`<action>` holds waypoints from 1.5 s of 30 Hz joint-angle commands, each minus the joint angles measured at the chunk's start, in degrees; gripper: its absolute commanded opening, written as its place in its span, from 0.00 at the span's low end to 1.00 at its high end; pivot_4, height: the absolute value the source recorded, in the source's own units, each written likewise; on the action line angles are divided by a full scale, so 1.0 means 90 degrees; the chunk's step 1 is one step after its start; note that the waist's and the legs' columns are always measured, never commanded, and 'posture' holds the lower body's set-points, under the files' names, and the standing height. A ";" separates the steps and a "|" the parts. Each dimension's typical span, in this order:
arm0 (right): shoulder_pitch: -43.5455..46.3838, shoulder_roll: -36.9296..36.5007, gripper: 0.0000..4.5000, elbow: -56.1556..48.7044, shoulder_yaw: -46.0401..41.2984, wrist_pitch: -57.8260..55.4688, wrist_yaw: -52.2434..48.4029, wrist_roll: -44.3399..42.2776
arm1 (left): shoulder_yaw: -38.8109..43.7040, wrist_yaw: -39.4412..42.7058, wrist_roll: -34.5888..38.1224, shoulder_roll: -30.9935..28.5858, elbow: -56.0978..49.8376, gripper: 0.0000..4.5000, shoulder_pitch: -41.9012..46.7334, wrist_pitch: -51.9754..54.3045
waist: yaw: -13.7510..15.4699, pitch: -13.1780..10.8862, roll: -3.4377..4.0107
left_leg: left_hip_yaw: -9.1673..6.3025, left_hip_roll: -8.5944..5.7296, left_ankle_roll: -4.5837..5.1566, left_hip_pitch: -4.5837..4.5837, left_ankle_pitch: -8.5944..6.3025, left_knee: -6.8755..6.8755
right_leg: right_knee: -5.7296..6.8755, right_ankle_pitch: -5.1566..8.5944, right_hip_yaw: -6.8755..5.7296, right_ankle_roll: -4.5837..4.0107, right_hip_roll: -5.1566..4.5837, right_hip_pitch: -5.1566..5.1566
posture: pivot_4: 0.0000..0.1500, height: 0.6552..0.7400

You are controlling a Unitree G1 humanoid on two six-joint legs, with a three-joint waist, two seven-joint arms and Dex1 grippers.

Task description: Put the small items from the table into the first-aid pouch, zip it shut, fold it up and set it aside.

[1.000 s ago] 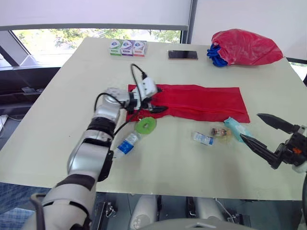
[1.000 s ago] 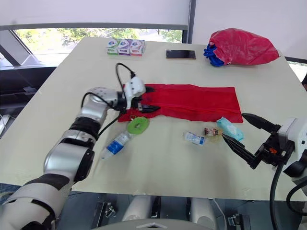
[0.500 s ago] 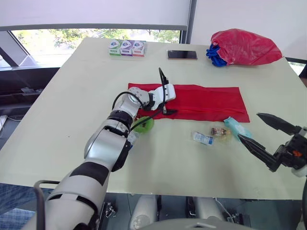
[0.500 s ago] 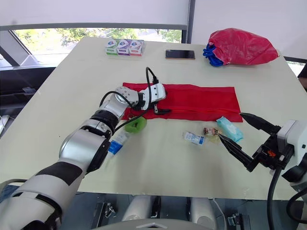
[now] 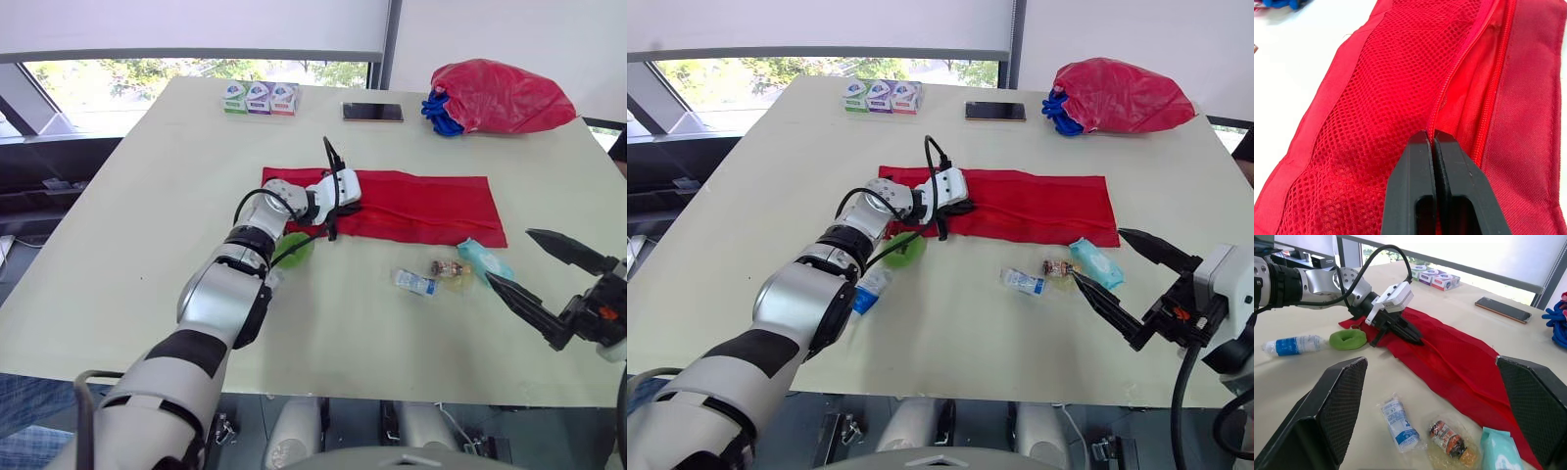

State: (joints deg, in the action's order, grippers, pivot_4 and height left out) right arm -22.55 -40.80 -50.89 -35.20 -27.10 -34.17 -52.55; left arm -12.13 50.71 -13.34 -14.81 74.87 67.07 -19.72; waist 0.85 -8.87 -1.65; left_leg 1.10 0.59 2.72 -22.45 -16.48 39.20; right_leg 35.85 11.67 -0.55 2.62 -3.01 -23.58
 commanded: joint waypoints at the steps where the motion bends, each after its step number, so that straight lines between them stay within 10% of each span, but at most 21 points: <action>1: 0.0088 -0.0090 1.00 -0.0194 0.0018 0.0053 0.0043 -0.0119 | 0.0150 -0.0120 0.0033 -0.0176 -0.0030 0.02 0.0270 0.0041 | -0.0001 0.0000 0.0000 | -0.0001 0.0000 0.0000 0.0000 0.0000 0.0000 | 0.0001 0.0000 0.0000 0.0000 0.0000 0.0000 | 1.00 1.00; 17: 0.0320 -0.0247 1.00 -0.0154 0.0358 0.0058 -0.0016 -0.0164 | 0.0256 0.0728 0.0174 -0.0483 -0.0135 0.02 0.0060 0.0081 | -0.0002 0.0000 0.0000 | 0.0000 0.0000 0.0002 -0.0003 -0.0001 0.0002 | 0.0001 -0.0001 0.0000 -0.0001 0.0000 0.0000 | 1.00 1.00; 27: 0.0425 -0.0322 1.00 -0.0085 0.0409 0.0058 -0.0190 -0.0115 | 0.1078 0.2630 0.1283 -0.0930 -0.0772 0.86 -0.0143 0.0435 | -0.0032 0.0001 0.0002 | 0.0001 0.0000 0.0002 -0.0003 -0.0001 0.0004 | 0.0003 -0.0001 0.0000 -0.0002 0.0001 -0.0001 | 1.00 1.00; 33: 0.0797 -0.0695 1.00 0.0167 0.0965 0.0027 -0.0634 0.0208 | 0.1529 0.3573 0.2358 -0.1921 -0.3805 0.98 -0.1921 0.2141 | -0.0120 0.0008 0.0014 | 0.0014 0.0011 0.0002 0.0012 -0.0001 0.0001 | 0.0012 -0.0001 0.0014 -0.0004 0.0000 0.0002 | 1.00 1.00; 45: 0.2525 -0.0812 1.00 0.1298 0.1971 0.0054 -0.1459 0.0287 | 0.3281 0.1773 0.3563 -0.3136 -1.0144 0.98 -0.6933 0.4995 | 0.0002 0.0005 0.0016 | -0.0009 0.0027 -0.0005 0.0014 0.0002 0.0007 | 0.0009 0.0014 -0.0011 -0.0032 -0.0048 0.0004 | 1.00 1.00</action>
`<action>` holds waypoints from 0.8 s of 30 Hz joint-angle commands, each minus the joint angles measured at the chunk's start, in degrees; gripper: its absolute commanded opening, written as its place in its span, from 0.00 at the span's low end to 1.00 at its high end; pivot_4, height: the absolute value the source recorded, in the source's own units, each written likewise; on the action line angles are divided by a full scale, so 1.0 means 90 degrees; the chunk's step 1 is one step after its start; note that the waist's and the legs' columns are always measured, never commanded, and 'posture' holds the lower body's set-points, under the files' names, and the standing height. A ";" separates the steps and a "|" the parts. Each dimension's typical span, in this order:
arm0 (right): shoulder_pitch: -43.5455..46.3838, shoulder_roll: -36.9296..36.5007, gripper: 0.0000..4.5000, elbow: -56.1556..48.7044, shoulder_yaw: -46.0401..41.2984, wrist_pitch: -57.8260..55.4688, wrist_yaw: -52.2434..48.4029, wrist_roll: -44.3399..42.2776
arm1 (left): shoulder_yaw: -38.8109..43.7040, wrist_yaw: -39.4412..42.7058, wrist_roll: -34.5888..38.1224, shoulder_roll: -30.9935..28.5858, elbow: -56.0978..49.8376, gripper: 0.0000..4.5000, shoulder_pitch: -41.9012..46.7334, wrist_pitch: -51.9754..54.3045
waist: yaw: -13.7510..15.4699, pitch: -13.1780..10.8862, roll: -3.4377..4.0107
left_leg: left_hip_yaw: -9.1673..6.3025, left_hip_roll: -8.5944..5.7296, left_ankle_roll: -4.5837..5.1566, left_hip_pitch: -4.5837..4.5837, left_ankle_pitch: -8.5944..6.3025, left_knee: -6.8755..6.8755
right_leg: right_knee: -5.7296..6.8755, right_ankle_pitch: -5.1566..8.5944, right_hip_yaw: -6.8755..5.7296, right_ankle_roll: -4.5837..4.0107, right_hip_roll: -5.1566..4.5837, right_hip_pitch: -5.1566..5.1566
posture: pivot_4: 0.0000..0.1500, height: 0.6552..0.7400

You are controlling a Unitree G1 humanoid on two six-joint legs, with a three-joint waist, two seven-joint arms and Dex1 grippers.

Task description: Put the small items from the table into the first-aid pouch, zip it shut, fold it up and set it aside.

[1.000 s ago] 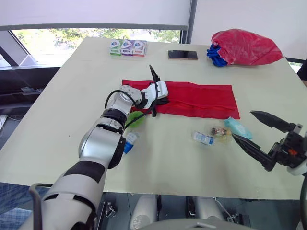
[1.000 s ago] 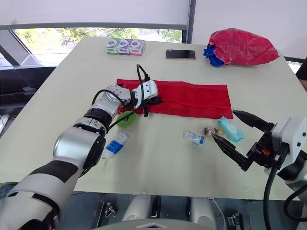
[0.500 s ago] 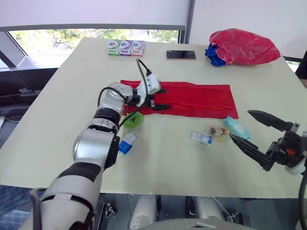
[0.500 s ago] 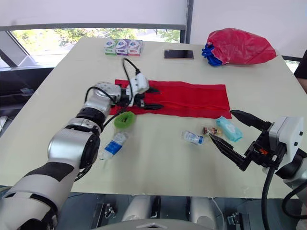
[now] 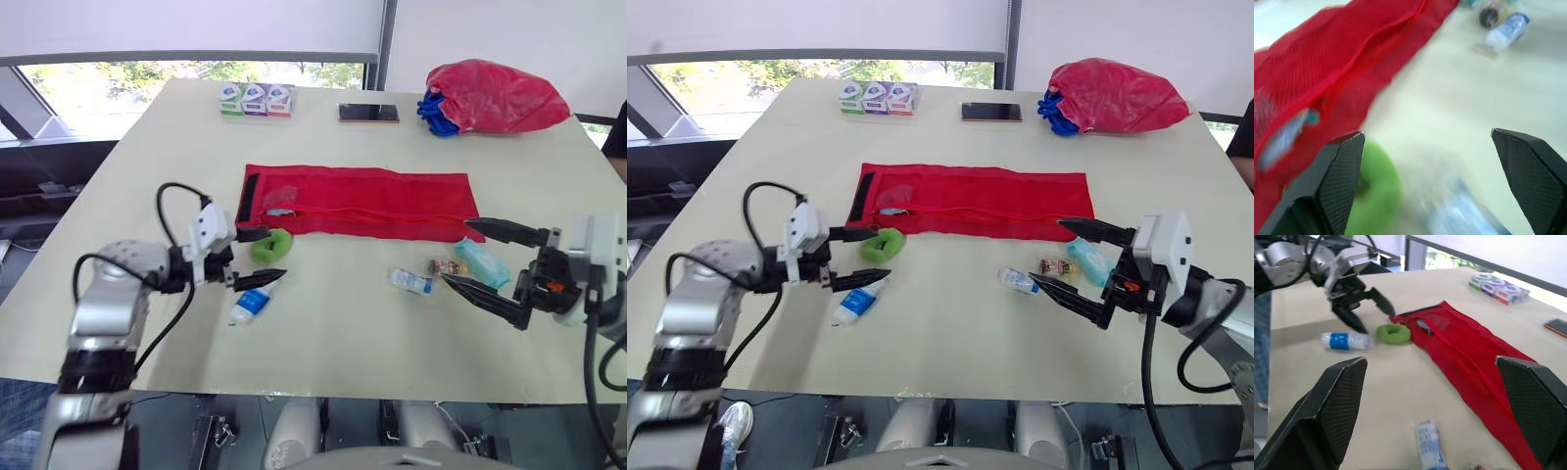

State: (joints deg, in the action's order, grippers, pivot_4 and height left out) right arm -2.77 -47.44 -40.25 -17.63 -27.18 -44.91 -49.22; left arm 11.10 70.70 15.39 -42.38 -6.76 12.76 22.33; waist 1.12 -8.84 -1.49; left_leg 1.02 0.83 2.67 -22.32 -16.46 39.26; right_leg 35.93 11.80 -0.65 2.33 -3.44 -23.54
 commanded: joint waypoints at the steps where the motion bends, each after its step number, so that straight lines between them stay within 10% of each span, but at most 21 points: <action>1: 0.0413 -0.0081 1.00 0.0170 0.0051 0.0051 -0.0325 -0.0093 | 0.0876 -0.0553 0.0477 -0.0026 -0.1329 0.98 -0.1254 0.0409 | -0.0048 0.0003 0.0001 | 0.0014 0.0003 0.0001 0.0004 -0.0002 -0.0001 | -0.0003 0.0001 0.0006 -0.0001 0.0011 -0.0001 | 1.00 1.00; 17: 0.0810 -0.0230 1.00 0.0145 0.0170 -0.0087 -0.0686 -0.0129 | 0.0691 -0.1716 0.0322 0.0113 -0.1810 0.98 -0.2979 0.0160 | -0.0035 0.0002 0.0003 | 0.0038 0.0000 0.0010 0.0015 -0.0008 -0.0014 | -0.0008 0.0002 0.0011 -0.0003 -0.0009 0.0000 | 1.00 1.00; 24: 0.0651 -0.0230 1.00 0.0091 -0.0002 -0.0060 -0.0622 -0.0085 | 0.0551 -0.1735 0.0247 -0.0001 -0.1329 0.51 -0.2922 -0.0045 | -0.0033 0.0002 0.0004 | 0.0037 0.0002 0.0009 0.0023 -0.0008 -0.0014 | -0.0007 0.0003 0.0007 -0.0002 -0.0010 -0.0001 | 1.00 1.00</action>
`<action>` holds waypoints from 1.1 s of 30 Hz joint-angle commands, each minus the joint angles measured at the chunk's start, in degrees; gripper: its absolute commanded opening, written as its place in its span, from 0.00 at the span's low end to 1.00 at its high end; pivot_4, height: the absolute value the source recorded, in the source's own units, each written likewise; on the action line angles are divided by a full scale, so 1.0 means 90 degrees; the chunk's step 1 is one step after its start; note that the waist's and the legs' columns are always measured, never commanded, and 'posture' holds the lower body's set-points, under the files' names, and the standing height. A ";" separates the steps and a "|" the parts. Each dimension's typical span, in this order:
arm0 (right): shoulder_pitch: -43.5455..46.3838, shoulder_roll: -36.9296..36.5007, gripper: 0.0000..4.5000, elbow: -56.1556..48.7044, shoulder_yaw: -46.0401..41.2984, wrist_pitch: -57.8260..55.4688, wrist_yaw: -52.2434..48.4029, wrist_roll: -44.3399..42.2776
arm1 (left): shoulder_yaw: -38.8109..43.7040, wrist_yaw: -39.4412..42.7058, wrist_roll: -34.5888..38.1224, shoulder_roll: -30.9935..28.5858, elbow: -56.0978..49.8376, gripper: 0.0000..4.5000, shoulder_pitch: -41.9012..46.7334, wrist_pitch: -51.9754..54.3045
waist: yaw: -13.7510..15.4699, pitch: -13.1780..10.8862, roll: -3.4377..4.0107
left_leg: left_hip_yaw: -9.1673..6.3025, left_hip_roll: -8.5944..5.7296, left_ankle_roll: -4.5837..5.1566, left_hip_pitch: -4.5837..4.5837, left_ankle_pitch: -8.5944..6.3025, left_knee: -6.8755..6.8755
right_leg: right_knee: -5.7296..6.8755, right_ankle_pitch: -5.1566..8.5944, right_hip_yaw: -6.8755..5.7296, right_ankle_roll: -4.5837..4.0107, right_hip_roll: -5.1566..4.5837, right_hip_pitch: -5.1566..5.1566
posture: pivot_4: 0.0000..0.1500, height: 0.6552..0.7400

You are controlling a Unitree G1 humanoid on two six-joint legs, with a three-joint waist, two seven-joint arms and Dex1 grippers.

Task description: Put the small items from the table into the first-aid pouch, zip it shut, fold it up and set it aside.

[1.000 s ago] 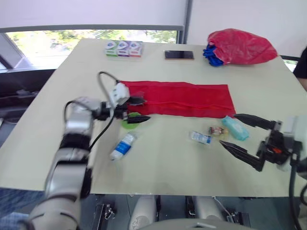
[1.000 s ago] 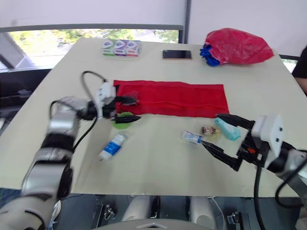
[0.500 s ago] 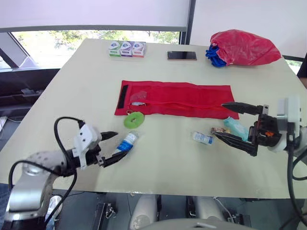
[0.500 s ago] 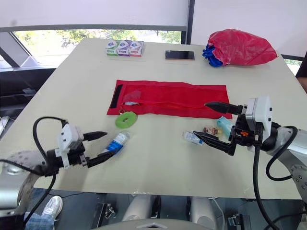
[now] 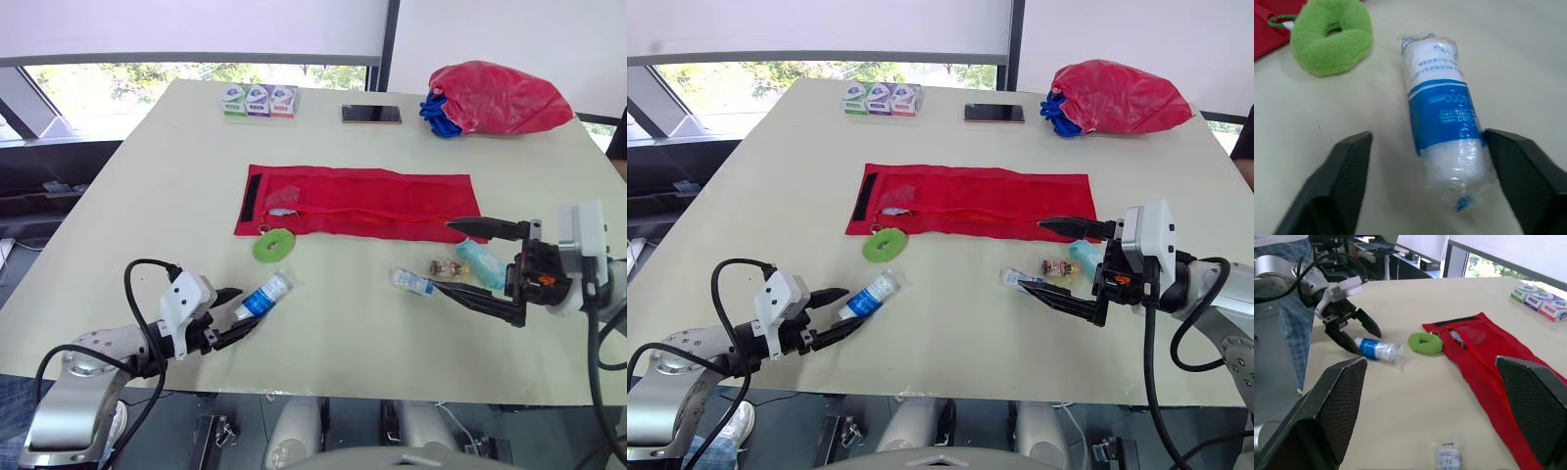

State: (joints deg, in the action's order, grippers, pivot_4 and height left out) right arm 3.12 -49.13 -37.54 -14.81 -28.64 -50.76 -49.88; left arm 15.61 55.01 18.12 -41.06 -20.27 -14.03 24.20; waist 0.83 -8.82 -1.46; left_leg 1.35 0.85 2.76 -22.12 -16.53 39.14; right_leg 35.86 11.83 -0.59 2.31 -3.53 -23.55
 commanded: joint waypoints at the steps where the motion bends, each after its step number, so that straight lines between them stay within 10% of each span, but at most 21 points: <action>1: -0.0004 -0.0032 1.00 -0.0214 -0.0314 0.0105 0.0043 -0.0002 | 0.0036 0.0011 -0.0064 -0.0173 0.0248 0.41 0.0106 -0.0305 | 0.0001 0.0000 0.0001 | 0.0000 0.0000 0.0000 0.0000 0.0000 0.0000 | 0.0000 0.0000 0.0000 0.0000 0.0000 -0.0001 | 1.00 1.00; 5: -0.0054 0.0017 1.00 -0.0236 -0.0319 0.0137 0.0070 0.0060 | -0.0045 0.0024 -0.0021 -0.0223 0.0400 0.02 0.0257 -0.0449 | 0.0003 0.0000 0.0001 | -0.0001 0.0001 0.0000 -0.0001 0.0000 0.0000 | 0.0000 0.0000 -0.0001 0.0000 -0.0001 -0.0001 | 1.00 1.00; 18: 0.0268 0.0001 1.00 -0.0360 0.0661 -0.0201 0.0427 0.0720 | -0.1337 0.1272 0.0835 -0.0543 0.0363 0.01 0.2544 0.0214 | 0.0004 -0.0003 0.0004 | 0.0000 -0.0001 0.0000 -0.0005 0.0000 0.0001 | 0.0000 -0.0001 -0.0009 0.0000 0.0001 -0.0001 | 1.00 1.00; 33: 0.1837 0.0394 1.00 0.0170 0.2920 -0.0597 0.0749 0.2716 | -0.3311 0.2592 0.0446 0.0775 0.2390 0.01 0.5603 -0.0089 | -0.0012 -0.0005 0.0000 | -0.0012 -0.0023 0.0002 -0.0032 0.0001 0.0015 | -0.0002 -0.0005 0.0013 0.0008 0.0057 -0.0007 | 1.00 1.00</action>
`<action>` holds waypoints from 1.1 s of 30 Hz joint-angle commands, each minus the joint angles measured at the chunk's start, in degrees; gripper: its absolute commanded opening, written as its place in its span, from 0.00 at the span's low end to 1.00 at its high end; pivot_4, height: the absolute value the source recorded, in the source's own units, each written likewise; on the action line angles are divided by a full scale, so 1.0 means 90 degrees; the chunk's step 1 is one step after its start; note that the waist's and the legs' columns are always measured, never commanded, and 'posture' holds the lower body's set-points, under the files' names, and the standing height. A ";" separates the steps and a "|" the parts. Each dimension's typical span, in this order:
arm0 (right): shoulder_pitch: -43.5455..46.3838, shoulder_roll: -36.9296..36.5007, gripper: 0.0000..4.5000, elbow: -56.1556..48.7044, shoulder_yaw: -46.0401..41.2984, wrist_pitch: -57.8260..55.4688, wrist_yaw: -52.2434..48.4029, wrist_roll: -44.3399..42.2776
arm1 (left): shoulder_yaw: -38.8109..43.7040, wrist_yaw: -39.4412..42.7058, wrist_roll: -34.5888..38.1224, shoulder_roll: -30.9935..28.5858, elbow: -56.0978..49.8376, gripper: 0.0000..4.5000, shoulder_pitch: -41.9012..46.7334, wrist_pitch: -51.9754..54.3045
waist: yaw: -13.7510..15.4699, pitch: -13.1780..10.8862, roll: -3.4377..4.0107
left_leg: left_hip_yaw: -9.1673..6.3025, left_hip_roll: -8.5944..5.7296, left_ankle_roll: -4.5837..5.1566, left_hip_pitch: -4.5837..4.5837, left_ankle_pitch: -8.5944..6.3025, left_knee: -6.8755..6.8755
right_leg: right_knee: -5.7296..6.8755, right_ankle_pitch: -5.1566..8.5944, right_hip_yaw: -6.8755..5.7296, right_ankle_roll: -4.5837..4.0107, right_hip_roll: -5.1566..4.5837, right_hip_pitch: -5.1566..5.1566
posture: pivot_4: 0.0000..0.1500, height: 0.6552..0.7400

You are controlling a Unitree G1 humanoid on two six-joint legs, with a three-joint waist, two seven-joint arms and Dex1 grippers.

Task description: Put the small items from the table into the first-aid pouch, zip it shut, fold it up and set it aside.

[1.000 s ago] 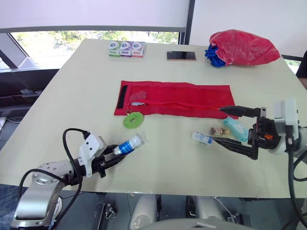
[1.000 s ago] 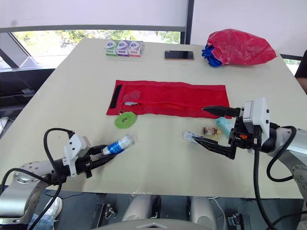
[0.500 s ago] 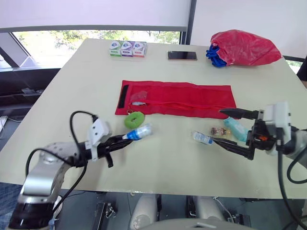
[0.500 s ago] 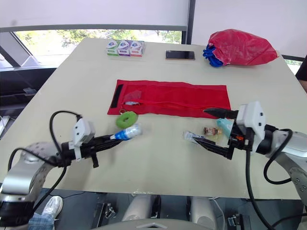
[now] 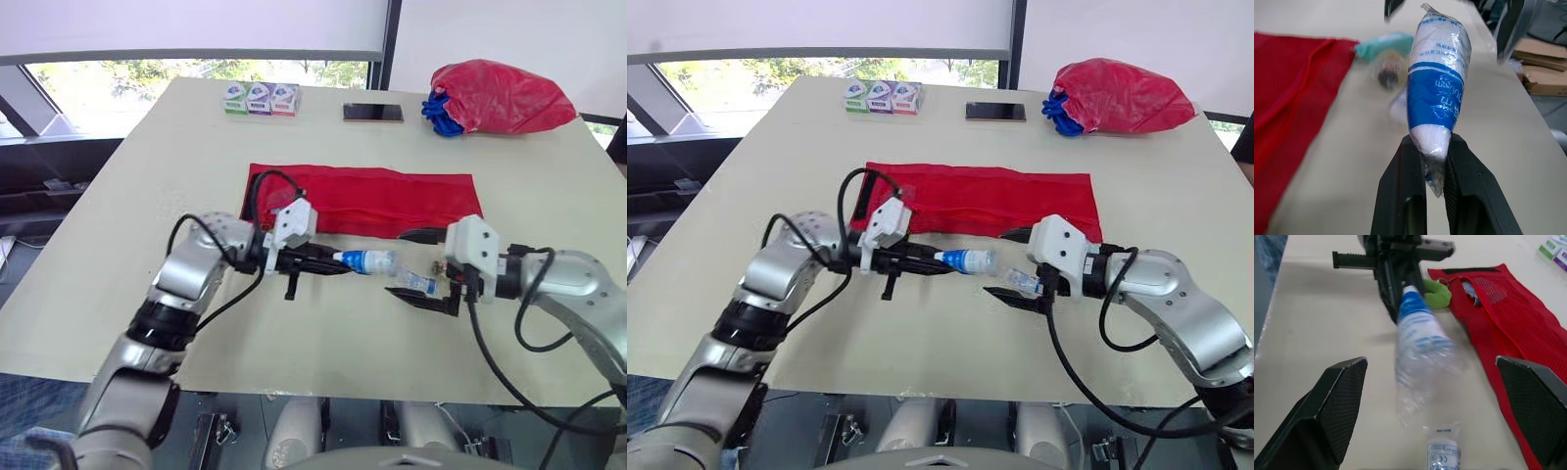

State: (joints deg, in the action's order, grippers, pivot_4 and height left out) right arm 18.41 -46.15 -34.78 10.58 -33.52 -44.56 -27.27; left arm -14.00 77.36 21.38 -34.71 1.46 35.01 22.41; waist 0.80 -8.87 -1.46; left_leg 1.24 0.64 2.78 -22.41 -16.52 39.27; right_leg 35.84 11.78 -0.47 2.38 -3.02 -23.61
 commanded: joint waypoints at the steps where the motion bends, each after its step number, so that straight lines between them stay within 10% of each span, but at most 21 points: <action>1: 0.0160 0.0106 1.00 -0.0164 0.0178 -0.0083 0.0089 0.0282 | -0.0038 0.0163 0.0121 0.0075 -0.0057 0.01 0.0168 0.0175 | -0.0029 0.0000 0.0000 | 0.0000 0.0000 0.0000 -0.0002 0.0000 0.0000 | 0.0000 -0.0008 0.0000 0.0014 0.0001 -0.0002 | 1.00 1.00; 7: 0.0178 0.0426 1.00 -0.0267 0.0239 -0.0296 0.0326 0.0492 | -0.0058 0.0298 0.0041 0.0163 0.0048 0.01 0.0284 0.0152 | -0.0007 0.0000 0.0001 | -0.0010 0.0002 -0.0001 -0.0005 0.0000 -0.0006 | -0.0001 -0.0010 -0.0002 0.0020 0.0006 -0.0005 | 1.00 1.00; 16: 0.0070 0.0476 0.06 -0.0349 0.0069 -0.0357 0.0326 0.0570 | -0.0021 0.0375 -0.0109 0.0283 0.0417 0.00 0.0381 -0.0090 | -0.0007 0.0000 0.0001 | -0.0012 -0.0001 0.0001 -0.0007 0.0001 0.0007 | 0.0002 -0.0001 0.0002 0.0005 0.0007 -0.0002 | 1.00 1.00; 22: -0.0085 0.0442 0.02 -0.0381 -0.0064 -0.0351 0.0311 0.0547 | 0.0131 0.0165 -0.0212 0.0312 0.0611 0.00 0.0325 -0.0294 | 0.0005 0.0000 0.0001 | -0.0014 0.0000 0.0001 -0.0010 0.0001 0.0004 | 0.0001 -0.0011 0.0002 0.0020 0.0009 -0.0003 | 1.00 1.00; 28: -0.0745 0.0413 0.02 -0.0660 -0.0702 -0.0542 0.0543 0.0350 | 0.0431 -0.0414 -0.0596 0.0331 0.1358 0.74 0.0578 -0.1023 | 0.0001 0.0000 0.0000 | -0.0017 -0.0002 0.0001 -0.0012 0.0001 0.0006 | 0.0000 -0.0011 0.0001 0.0020 0.0007 -0.0002 | 1.00 1.00; 33: -0.1261 0.0434 0.02 -0.0933 -0.1162 -0.0685 0.0730 0.0231 | 0.0466 -0.1572 -0.1449 0.0576 0.2149 0.99 0.0849 -0.2284 | 0.0012 0.0000 0.0000 | -0.0019 -0.0003 0.0001 -0.0012 0.0001 0.0006 | 0.0001 -0.0012 0.0000 0.0022 0.0007 -0.0001 | 1.00 1.00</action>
State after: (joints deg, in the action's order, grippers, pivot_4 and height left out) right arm 7.04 -42.19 -40.72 2.58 -39.73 -38.78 -24.37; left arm -10.71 65.89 10.04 -29.97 20.33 41.44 5.55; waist 0.91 -8.86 -1.46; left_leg 1.08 0.60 2.79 -22.52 -16.51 39.32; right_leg 35.85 11.67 -0.46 2.58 -2.98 -23.61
